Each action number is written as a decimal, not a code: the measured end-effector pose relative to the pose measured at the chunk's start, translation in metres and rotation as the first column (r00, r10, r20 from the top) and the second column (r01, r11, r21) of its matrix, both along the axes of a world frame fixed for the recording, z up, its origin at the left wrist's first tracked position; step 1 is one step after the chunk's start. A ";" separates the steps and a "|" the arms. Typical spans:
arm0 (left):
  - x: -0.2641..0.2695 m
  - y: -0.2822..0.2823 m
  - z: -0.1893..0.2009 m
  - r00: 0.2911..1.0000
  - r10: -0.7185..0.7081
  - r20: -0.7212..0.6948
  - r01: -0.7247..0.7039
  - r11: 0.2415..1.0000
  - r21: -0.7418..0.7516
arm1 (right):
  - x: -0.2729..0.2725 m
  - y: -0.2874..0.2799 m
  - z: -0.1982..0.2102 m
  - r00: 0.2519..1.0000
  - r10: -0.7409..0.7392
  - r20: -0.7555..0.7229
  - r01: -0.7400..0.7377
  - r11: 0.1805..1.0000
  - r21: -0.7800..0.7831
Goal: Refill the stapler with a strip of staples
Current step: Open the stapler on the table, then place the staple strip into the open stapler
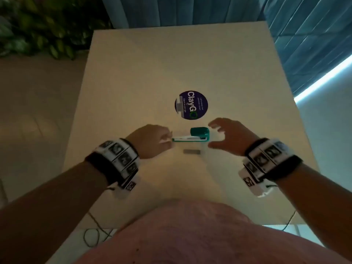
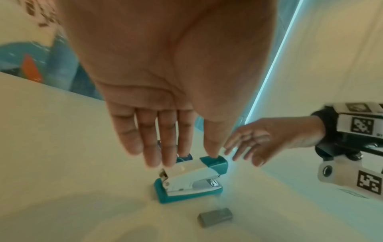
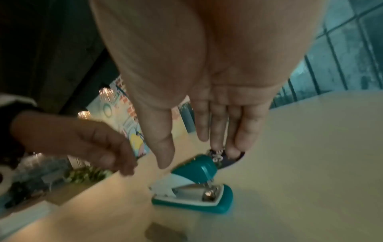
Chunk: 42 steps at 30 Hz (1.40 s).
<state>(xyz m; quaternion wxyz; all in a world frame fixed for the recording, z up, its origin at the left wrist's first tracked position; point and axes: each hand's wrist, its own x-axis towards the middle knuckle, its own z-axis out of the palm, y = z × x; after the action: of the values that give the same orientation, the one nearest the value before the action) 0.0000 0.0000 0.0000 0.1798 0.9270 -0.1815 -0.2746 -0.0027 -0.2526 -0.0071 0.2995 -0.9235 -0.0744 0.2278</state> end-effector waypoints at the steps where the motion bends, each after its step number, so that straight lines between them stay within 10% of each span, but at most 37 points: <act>1: 0.011 -0.010 -0.006 1.000 0.010 0.017 -0.010 1.000 -0.028 | 0.008 0.005 -0.007 1.000 -0.014 -0.003 0.014 1.000 -0.009; 19: 0.041 -0.089 -0.043 0.991 -0.093 0.097 0.103 0.989 -0.108 | 0.035 0.015 -0.057 0.998 -0.019 -0.055 0.012 0.992 -0.124; 28: 0.031 -0.025 0.001 0.979 0.122 0.166 -0.048 0.918 -0.393 | 0.033 0.011 -0.062 0.997 -0.070 -0.031 0.069 0.997 -0.034; 42: 0.013 0.074 -0.059 0.962 0.242 0.124 -0.223 0.963 -0.150 | 0.031 0.012 -0.064 0.998 -0.056 -0.010 0.056 0.998 -0.025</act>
<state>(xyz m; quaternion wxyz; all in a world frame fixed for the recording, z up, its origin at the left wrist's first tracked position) 0.0133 0.0743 -0.0586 0.2598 0.9447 -0.1018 -0.1724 0.0285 -0.2404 -0.0708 0.2946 -0.9276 -0.0439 0.2253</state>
